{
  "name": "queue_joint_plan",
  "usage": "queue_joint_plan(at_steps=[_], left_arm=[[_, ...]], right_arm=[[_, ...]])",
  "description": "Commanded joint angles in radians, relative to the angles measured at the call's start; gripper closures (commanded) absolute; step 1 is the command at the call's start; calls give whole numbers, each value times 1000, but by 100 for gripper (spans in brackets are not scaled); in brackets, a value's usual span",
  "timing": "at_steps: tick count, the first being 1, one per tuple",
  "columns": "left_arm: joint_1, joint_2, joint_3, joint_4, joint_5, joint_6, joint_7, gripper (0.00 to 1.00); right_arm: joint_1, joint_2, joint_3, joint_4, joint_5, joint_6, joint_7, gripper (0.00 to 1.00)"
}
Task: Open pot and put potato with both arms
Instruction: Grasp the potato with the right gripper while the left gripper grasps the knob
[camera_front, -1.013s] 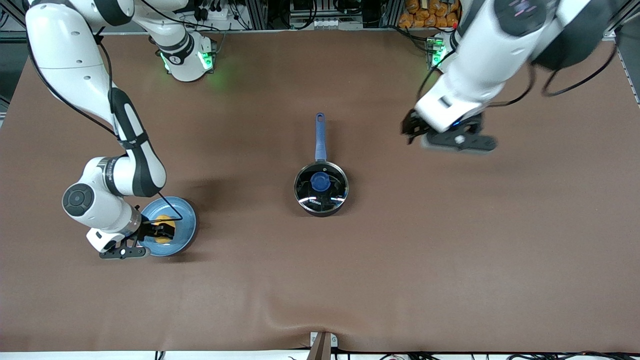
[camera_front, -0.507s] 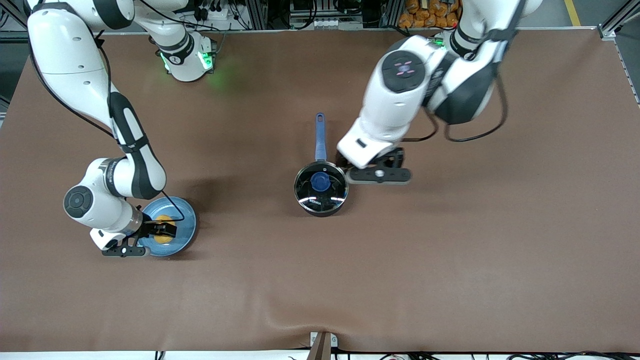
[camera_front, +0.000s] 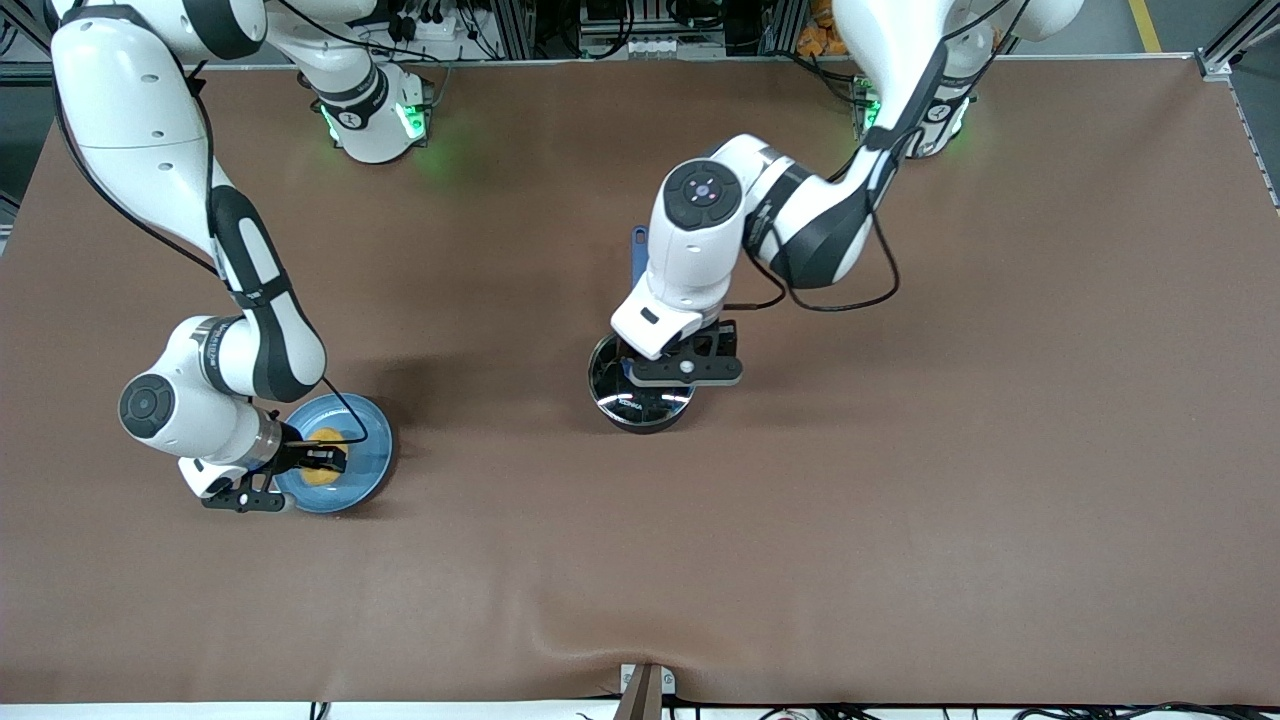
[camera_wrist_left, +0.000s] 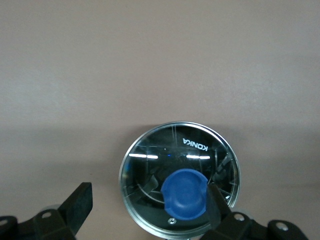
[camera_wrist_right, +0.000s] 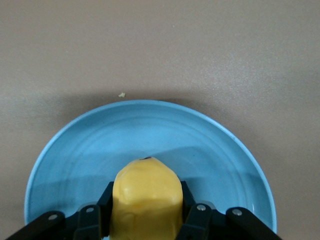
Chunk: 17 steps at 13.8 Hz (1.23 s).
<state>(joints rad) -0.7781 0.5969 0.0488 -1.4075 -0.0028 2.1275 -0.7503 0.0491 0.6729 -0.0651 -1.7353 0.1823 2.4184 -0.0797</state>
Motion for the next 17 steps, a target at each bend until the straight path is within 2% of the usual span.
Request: queue_joint_plan(at_steps=[1, 7, 10, 17], left_arm=[[-33, 58, 19, 35, -13, 46, -24, 0], [-56, 96, 19, 31, -6, 97, -41, 0], [-56, 115, 17, 30, -8, 114, -41, 0], [-61, 152, 16, 25, -13, 146, -43, 0]], right_arm=[[3, -7, 5, 29, 25, -10, -6, 83], [12, -21, 30, 85, 40, -59, -3, 91], [11, -26, 57, 92, 40, -61, 9, 100], [47, -58, 96, 114, 40, -114, 78, 100]])
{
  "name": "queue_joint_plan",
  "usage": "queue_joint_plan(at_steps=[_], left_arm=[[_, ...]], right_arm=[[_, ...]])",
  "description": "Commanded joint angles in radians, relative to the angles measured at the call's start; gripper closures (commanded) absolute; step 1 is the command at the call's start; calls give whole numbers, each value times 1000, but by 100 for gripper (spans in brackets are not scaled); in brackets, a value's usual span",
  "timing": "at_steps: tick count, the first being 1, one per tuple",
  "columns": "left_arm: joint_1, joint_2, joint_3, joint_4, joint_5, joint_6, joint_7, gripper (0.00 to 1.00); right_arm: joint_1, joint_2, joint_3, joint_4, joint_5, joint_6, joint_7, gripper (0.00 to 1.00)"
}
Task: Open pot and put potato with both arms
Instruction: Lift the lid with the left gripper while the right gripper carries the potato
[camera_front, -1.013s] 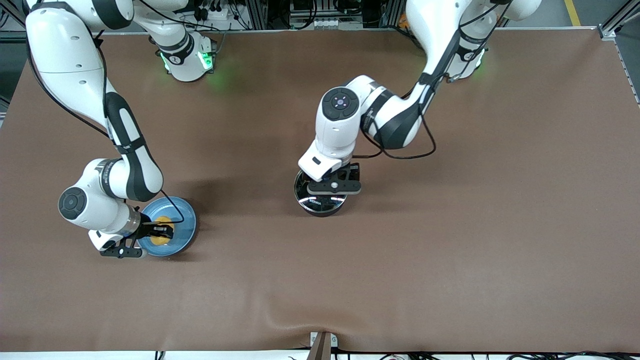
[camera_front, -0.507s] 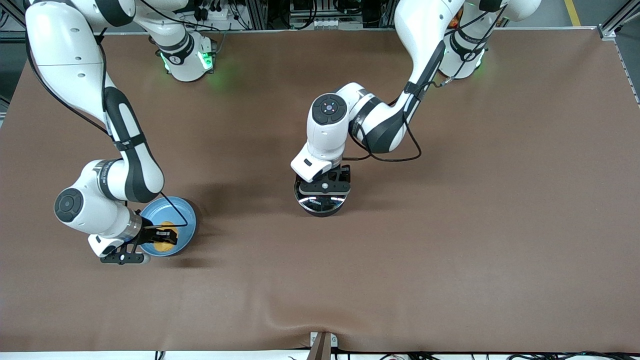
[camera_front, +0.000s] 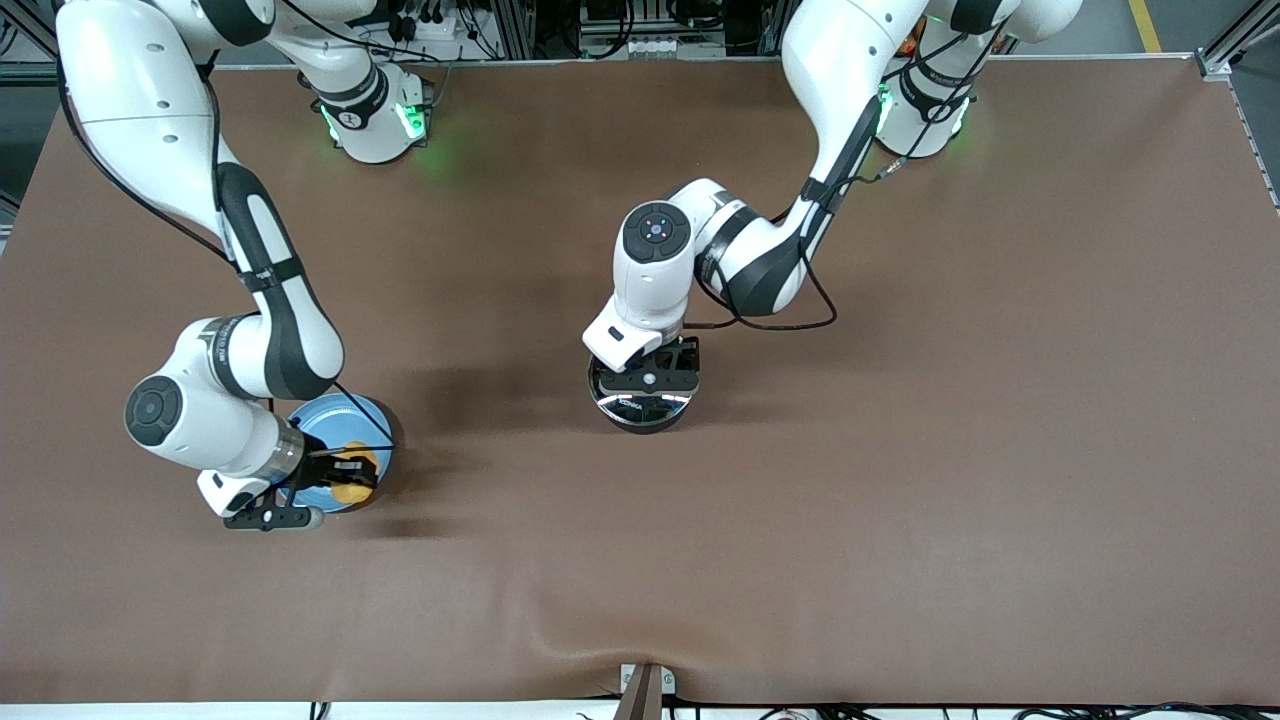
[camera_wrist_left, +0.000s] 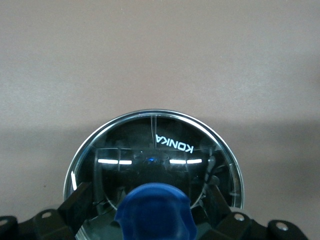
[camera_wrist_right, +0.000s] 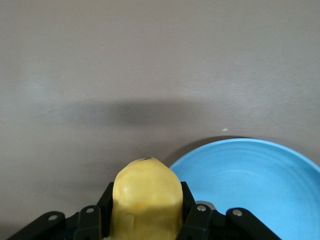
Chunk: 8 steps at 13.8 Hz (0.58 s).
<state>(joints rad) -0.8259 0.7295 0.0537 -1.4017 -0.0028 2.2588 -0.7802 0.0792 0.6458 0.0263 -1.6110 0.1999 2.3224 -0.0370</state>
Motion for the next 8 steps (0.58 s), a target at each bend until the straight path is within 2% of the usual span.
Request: queue_joint_plan(at_steps=[1, 4, 6, 7, 8], left_arm=[[-19, 19, 11, 18, -11, 15, -13, 0], [-18, 15, 9, 17, -14, 15, -11, 0], [-18, 16, 11, 17, -13, 15, 1, 52], [-18, 16, 9, 17, -13, 15, 2, 66], [-18, 16, 9, 17, -14, 15, 2, 74]], right_arm=[[33, -40, 6, -9, 23, -20, 70, 100], [86, -47, 4, 9, 23, -49, 173, 100], [100, -48, 6, 49, 23, -110, 225, 100], [106, -48, 6, 62, 23, -129, 241, 100], [117, -48, 6, 69, 24, -135, 259, 100]])
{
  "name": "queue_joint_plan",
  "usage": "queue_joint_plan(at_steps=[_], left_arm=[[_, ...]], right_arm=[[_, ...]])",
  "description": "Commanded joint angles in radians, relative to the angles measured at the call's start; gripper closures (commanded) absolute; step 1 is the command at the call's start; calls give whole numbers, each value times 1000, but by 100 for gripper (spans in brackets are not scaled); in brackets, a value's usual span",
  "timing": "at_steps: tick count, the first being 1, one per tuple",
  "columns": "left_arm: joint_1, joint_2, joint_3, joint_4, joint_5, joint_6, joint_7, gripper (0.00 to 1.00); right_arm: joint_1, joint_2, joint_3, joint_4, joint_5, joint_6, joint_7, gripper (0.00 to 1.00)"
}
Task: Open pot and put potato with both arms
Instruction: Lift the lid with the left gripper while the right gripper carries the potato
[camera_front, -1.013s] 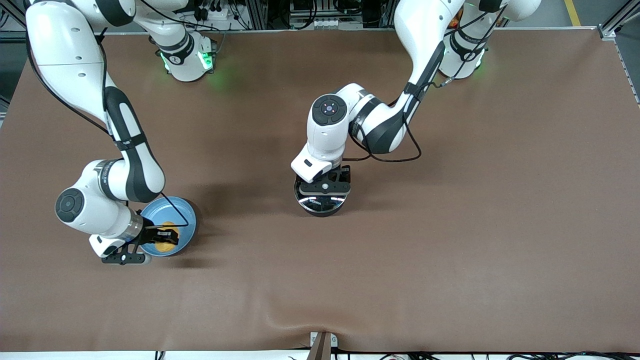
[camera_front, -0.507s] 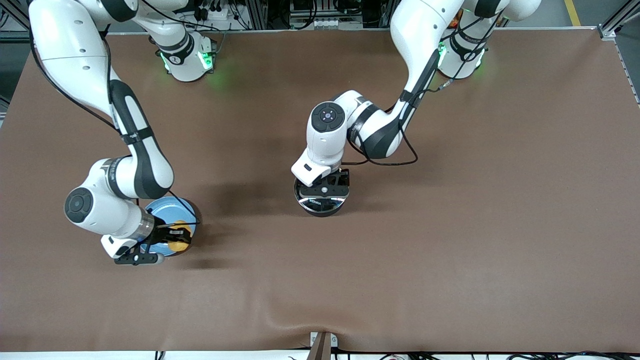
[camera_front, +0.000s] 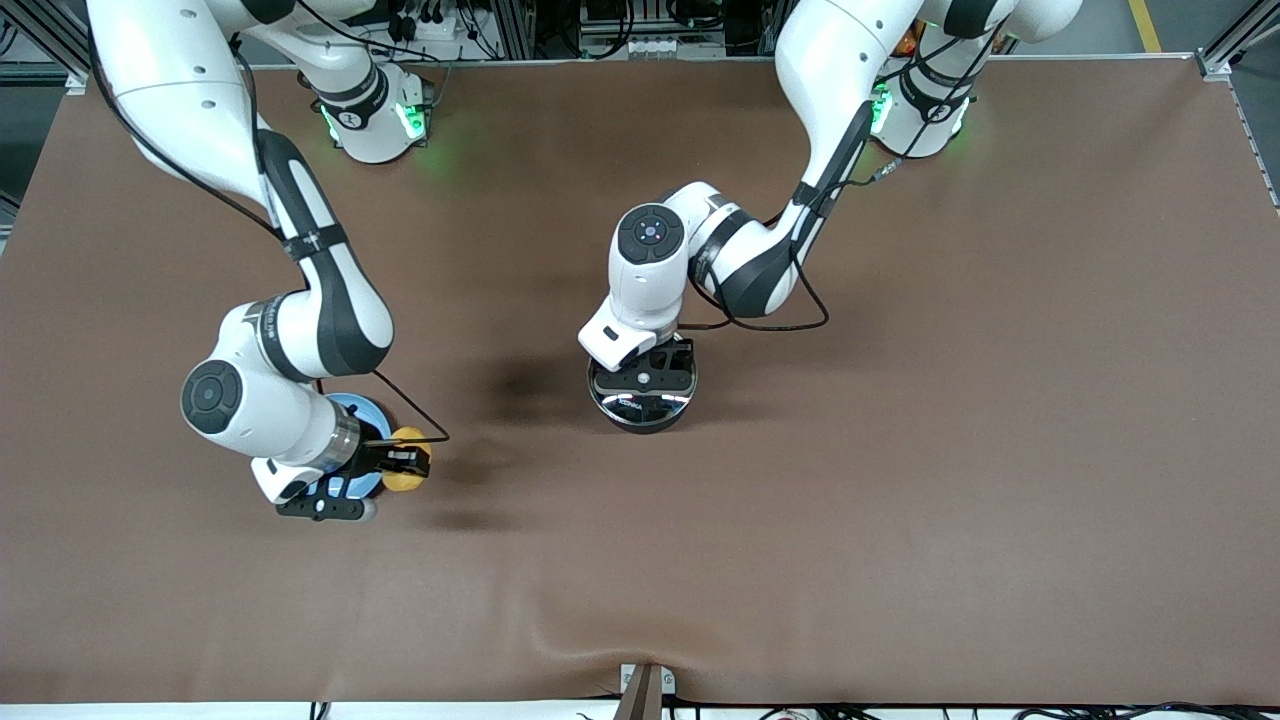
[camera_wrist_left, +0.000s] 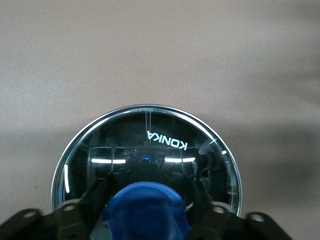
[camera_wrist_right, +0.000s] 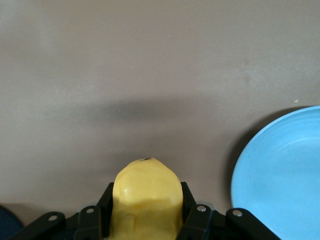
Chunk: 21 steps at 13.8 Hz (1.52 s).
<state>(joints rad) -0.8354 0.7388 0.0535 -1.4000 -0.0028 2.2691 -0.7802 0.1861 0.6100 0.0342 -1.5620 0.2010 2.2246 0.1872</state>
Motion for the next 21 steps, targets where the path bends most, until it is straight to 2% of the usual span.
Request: queue_joint_plan(at_steps=[1, 2, 6, 10, 13, 17, 19, 21], left_arm=[[-8, 8, 9, 15, -14, 4, 2, 81], [-8, 8, 9, 15, -16, 4, 1, 86], [4, -25, 11, 23, -22, -29, 10, 87], [38, -94, 25, 79, -75, -262, 96, 87], [97, -188, 43, 70, -82, -361, 255, 86], [211, -297, 49, -34, -80, -424, 427, 86], [275, -361, 58, -136, -83, -419, 551, 86], [291, -418, 86, -229, -83, -399, 588, 86]], right_arm=[[21, -12, -2, 20, 23, -37, 58, 100], [29, -12, 6, 20, 23, -37, 78, 100], [27, -18, 71, 20, 23, -39, 149, 100], [30, -30, 122, 22, 21, -37, 227, 100], [47, -33, 161, 28, 18, -31, 287, 100], [172, -50, 151, 42, -6, -20, 421, 100], [245, -46, 150, 71, -114, -19, 501, 100], [298, -33, 151, 76, -230, 12, 570, 100]])
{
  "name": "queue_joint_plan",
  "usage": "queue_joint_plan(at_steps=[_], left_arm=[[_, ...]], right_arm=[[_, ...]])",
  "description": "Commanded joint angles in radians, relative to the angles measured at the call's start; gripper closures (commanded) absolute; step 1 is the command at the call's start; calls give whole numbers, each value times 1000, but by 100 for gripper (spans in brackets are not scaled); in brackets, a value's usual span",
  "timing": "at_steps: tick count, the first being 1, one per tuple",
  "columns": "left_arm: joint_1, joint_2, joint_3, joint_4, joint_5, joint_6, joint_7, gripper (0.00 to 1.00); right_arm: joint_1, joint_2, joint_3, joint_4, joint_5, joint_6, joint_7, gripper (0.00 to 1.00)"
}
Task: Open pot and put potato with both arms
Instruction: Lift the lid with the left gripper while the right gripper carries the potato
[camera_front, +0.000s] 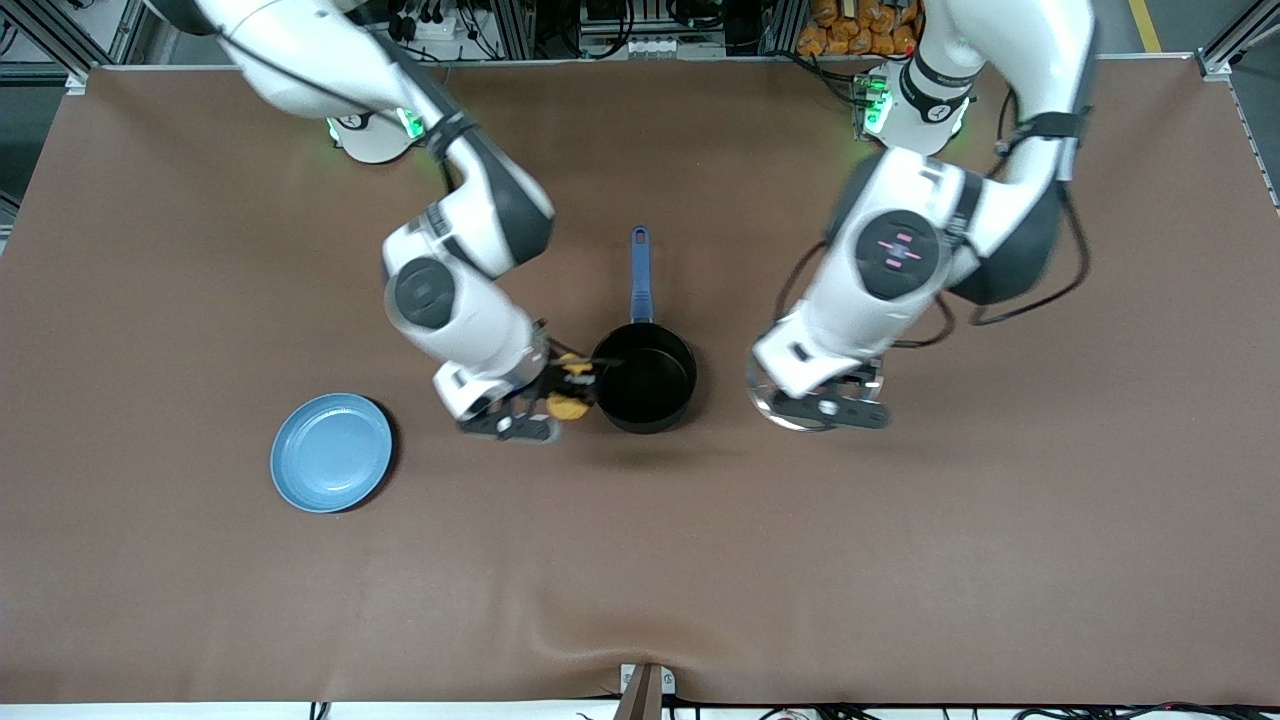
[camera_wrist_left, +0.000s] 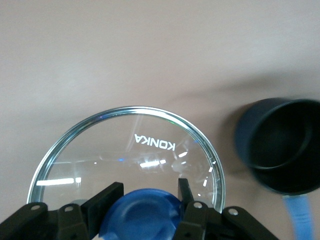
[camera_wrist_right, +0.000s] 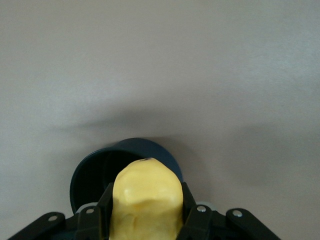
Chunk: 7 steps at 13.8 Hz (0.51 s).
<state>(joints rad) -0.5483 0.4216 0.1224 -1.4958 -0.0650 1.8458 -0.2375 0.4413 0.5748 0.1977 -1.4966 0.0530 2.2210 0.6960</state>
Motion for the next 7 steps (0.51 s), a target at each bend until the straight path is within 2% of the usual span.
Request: queue_joint_plan(at_steps=[1, 4, 7], left_arm=[[27, -127, 29, -186, -21, 45, 73, 86], [59, -184, 63, -387, -19, 197, 173, 86], [67, -179, 103, -561, -21, 425, 251, 83]], right_arm=[[62, 10, -12, 9, -102, 32, 85, 100], [118, 62, -17, 4, -117, 90, 125, 100], [143, 128, -17, 3, -188, 143, 181, 100]])
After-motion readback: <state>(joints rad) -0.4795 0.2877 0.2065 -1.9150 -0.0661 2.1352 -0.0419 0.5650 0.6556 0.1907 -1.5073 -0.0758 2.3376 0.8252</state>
